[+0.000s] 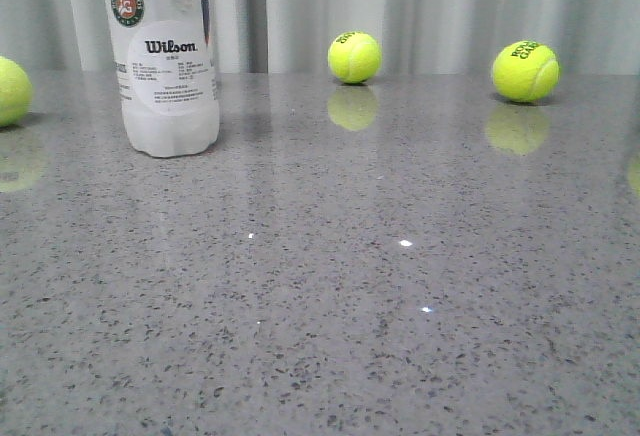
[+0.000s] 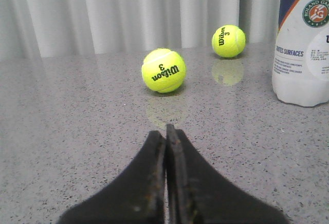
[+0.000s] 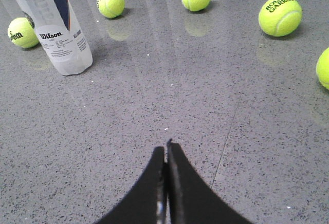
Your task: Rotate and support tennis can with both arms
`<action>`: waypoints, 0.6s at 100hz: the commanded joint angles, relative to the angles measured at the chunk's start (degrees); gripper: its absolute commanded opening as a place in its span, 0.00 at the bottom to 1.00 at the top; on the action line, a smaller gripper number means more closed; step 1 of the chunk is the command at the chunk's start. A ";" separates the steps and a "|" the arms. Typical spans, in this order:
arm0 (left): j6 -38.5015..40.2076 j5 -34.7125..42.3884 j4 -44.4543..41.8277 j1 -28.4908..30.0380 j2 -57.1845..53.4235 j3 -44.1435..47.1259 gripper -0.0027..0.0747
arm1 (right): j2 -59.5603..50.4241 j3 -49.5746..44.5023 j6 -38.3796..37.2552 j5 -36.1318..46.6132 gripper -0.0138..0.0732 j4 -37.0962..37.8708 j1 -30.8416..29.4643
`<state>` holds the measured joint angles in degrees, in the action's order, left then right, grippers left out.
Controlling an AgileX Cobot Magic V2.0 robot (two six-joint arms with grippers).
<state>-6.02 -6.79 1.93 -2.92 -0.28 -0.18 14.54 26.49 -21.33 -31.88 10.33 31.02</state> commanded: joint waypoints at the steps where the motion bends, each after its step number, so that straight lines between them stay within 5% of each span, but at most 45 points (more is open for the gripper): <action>1: 0.60 4.78 0.11 -0.12 -2.23 2.74 0.01 | 0.67 1.56 0.15 4.26 0.08 1.10 -0.27; 60: 0.60 4.78 0.11 -0.12 -2.23 2.74 0.01 | 0.67 0.16 0.98 5.31 0.08 6.91 -0.44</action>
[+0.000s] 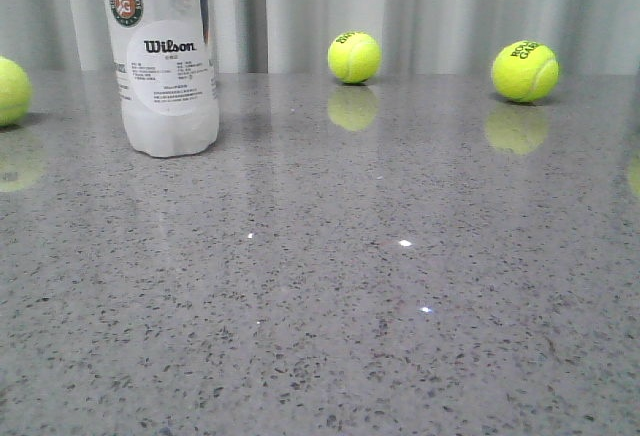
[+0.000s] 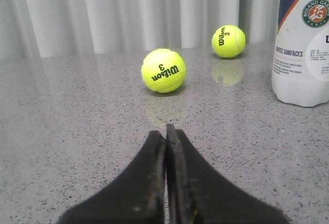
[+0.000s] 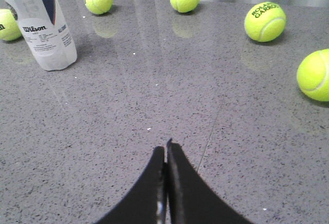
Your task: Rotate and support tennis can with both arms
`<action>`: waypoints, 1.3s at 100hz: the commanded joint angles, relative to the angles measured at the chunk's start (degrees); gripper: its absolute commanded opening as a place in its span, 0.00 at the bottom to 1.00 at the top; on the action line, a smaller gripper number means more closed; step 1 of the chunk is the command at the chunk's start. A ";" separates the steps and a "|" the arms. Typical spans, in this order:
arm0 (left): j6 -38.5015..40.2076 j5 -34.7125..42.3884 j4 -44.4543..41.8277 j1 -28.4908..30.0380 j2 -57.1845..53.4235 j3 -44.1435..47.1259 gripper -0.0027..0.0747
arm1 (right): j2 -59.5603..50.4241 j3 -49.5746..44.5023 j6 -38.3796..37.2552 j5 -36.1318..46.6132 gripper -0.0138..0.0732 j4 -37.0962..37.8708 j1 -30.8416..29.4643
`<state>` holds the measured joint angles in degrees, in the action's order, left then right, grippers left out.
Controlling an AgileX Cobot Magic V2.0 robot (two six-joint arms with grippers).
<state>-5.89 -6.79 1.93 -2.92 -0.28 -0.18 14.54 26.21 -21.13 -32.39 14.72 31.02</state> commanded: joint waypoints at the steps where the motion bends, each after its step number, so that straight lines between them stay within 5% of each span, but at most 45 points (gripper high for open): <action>1: 0.47 4.78 0.11 -0.12 -2.23 2.74 0.01 | 0.67 0.16 0.79 6.32 0.08 2.91 -0.63; 24: 0.47 4.78 0.11 -0.12 -2.23 2.74 0.01 | 0.67 -6.86 1.68 17.05 0.08 0.13 -10.72; 54: 0.47 4.78 0.11 -0.12 -2.23 2.74 0.01 | -2.30 -17.04 19.52 37.60 0.08 -11.38 -26.51; 79: 0.47 4.78 0.11 -0.12 -2.23 2.74 0.01 | -10.08 -23.93 19.52 37.75 0.08 -11.42 -33.39; 130: 0.47 4.78 0.11 -0.12 -2.23 2.74 0.01 | -16.48 -26.73 19.03 32.96 0.08 -11.49 -33.54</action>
